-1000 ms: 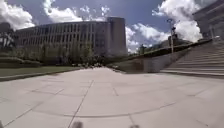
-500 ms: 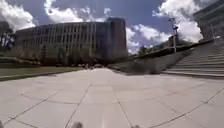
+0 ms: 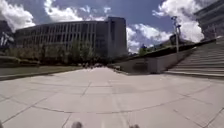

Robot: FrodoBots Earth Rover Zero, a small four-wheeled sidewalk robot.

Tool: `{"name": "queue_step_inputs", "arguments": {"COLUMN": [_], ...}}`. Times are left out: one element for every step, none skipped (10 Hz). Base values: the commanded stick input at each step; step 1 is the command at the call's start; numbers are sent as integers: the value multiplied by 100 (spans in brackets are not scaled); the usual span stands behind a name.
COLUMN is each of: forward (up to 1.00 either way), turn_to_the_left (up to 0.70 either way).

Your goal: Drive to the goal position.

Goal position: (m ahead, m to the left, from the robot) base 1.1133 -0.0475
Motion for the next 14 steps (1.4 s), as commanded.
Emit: {"name": "queue_step_inputs", "arguments": {"forward": [70,70,70,70,70,70,70,70,70,70,70,70,70,70], "turn_to_the_left": [0,0,0,0,0,0,0,0,0,0,0,0,0,0]}}
